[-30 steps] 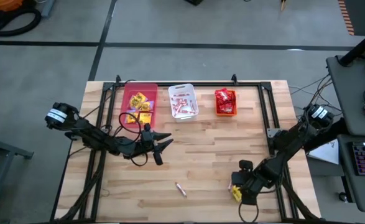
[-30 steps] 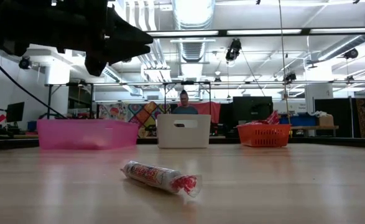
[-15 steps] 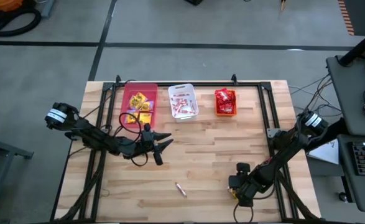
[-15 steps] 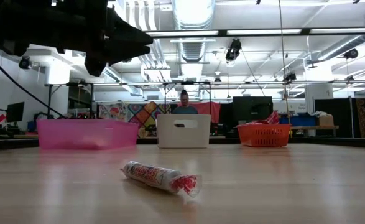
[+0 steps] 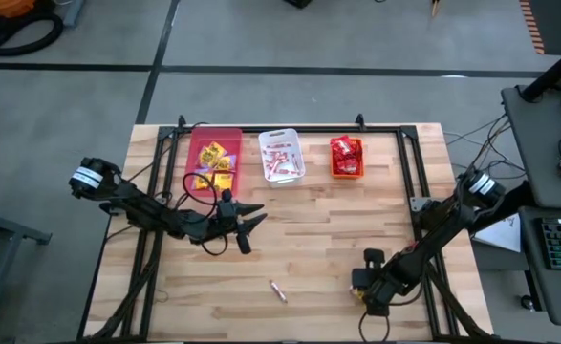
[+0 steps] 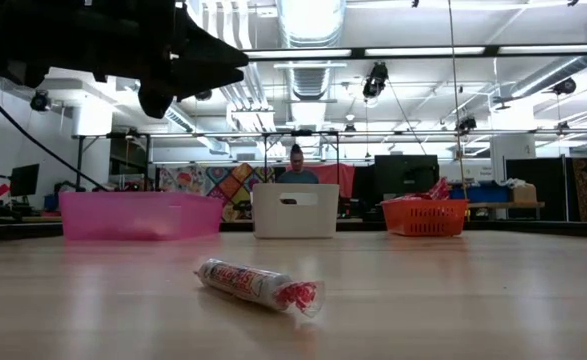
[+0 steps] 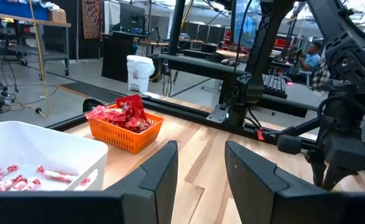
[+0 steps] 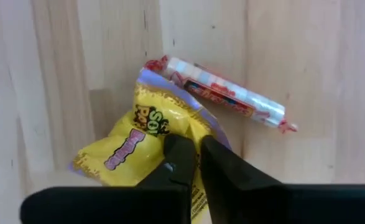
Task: Sort candy
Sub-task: Put the yellow candy into the pink bin
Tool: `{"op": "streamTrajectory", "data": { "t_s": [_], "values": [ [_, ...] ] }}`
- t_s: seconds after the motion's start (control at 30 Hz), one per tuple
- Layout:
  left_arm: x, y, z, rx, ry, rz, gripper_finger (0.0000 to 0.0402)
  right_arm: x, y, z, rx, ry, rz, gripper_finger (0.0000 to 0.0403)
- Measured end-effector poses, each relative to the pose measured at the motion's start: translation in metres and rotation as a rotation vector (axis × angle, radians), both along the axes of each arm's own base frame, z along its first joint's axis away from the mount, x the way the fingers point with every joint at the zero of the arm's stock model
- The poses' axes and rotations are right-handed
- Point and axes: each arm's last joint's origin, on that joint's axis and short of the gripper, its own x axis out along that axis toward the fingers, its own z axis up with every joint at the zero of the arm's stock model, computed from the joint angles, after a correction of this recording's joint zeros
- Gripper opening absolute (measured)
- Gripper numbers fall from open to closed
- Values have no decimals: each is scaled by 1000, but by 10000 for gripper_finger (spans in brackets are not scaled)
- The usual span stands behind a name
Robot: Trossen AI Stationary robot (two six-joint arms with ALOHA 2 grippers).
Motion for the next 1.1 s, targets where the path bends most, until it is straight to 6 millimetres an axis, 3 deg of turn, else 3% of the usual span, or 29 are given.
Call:
{"op": "streamTrajectory", "data": {
  "t_s": [0.3,0.57,0.7,0.87,1.1],
  "values": [
    [0,-1,0,0,-1,-32,117,-9,-12,37,35,-103,-21,9],
    [1,-3,1,-18,-14,-109,117,-10,-27,82,-27,-456,-29,8],
    [2,-5,2,-17,-23,-193,117,6,-33,103,-41,-702,58,8],
    [2,-9,8,0,-81,-334,118,33,-39,119,-36,-950,292,8],
    [2,-13,17,16,-174,-458,149,73,-63,119,-59,-1240,565,8]
  ]
}}
